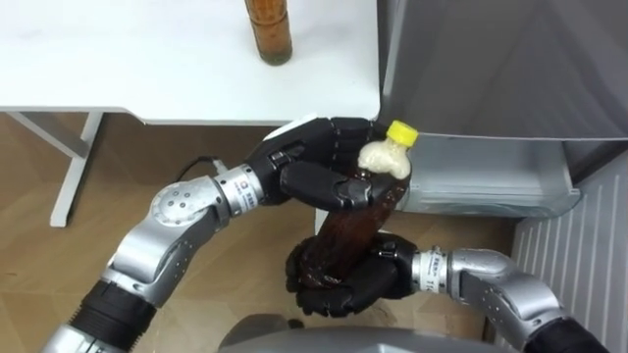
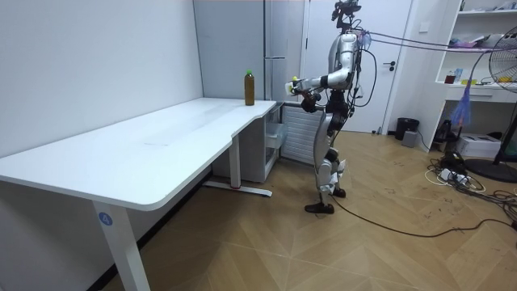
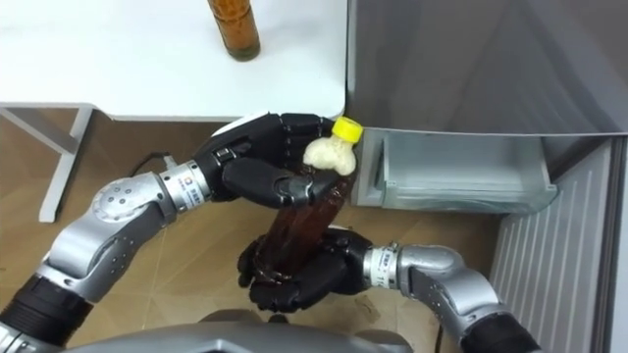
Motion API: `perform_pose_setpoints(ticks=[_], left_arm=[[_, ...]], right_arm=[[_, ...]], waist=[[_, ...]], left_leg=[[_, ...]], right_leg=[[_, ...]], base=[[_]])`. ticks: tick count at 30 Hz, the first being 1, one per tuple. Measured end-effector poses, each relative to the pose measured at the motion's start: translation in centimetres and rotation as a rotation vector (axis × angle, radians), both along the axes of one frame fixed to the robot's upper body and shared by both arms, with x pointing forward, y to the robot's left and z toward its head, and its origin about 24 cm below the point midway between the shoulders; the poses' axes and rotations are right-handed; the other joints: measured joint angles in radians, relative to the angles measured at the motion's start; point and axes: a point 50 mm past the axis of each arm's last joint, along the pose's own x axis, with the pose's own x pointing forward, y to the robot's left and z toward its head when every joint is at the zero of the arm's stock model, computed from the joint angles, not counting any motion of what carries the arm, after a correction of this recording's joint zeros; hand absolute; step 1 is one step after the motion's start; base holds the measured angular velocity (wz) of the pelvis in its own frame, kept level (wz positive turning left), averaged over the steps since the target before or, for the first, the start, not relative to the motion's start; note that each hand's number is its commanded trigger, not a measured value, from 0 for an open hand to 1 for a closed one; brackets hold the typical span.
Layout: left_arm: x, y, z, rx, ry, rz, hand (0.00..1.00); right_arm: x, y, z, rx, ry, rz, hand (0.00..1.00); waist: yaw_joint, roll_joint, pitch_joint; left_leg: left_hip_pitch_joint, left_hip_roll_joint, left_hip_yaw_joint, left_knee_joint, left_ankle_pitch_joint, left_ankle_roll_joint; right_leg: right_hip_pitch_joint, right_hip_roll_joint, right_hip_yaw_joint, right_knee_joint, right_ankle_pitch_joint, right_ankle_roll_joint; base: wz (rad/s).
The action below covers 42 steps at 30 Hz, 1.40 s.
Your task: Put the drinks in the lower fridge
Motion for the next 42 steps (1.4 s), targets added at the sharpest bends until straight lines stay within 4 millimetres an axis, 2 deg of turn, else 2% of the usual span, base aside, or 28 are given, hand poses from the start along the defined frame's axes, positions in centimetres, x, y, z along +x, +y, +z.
perform_pose_setpoints(ticks=[2,13,14,15,23,31,42], left_arm=[[-0.1,-0.2,-0.1,-0.001,0.004,-0.007,1.0],[-0.2,-0.4,-0.4,-0.031,0.031,0.015,1.0],[-0.2,-0.5,-0.4,-0.035,0.033,0.017,1.0],[-0.2,-0.5,-0.4,-0.035,0.034,0.018,1.0],[-0.2,-0.4,-0.6,-0.042,0.047,0.026,1.0],[-0.9,-0.5,-1.2,-0.04,0.078,0.017,1.0],[-0.8,-0.4,-1.2,-0.042,0.077,0.022,1.0]], right_arm=[[-0.2,0.0,-0.1,0.004,0.009,-0.002,1.0],[-1.5,1.0,-0.2,0.124,0.102,-0.065,1.0],[-1.5,1.1,-0.2,0.133,0.103,-0.065,0.6],[-1.5,1.1,-0.2,0.137,0.104,-0.067,0.0],[-1.7,1.0,-0.4,0.125,0.13,-0.097,0.0],[-1.2,0.9,-0.2,0.122,0.118,-0.106,0.0],[-0.9,0.9,0.0,0.137,0.12,-0.128,0.0]], waist=[[-0.001,0.006,0.0018],[0.001,0.006,0.0017],[0.001,0.006,0.0017],[0.001,0.006,0.0017],[0.0,0.006,0.0016],[0.0,0.007,0.0015],[0.0,0.005,0.001]], left_leg=[[-0.001,0.0,0.0,0.0,0.0,0.0],[0.003,0.0,0.0,0.0,0.0,0.0],[0.003,0.0,0.0,0.0,0.0,0.0],[0.003,0.0,0.0,0.0,0.0,0.0],[0.003,0.0,0.002,0.0,0.0,0.0],[0.0,-0.001,0.003,0.001,0.0,0.0],[-0.003,-0.004,0.002,0.002,0.0,0.0]], right_leg=[[0.0,0.0,0.0,0.0,0.0,0.0],[0.003,0.0,0.001,0.0,0.0,0.0],[0.003,0.0,0.001,0.0,0.0,0.001],[0.003,0.0,0.001,0.0,0.0,0.001],[0.002,-0.001,0.004,0.0,-0.003,0.006],[-0.002,-0.001,0.007,0.001,-0.006,0.01],[-0.003,-0.004,0.002,0.001,-0.008,0.013]], base=[[0.0],[0.0],[0.0],[0.0],[0.0],[0.0],[0.0]])
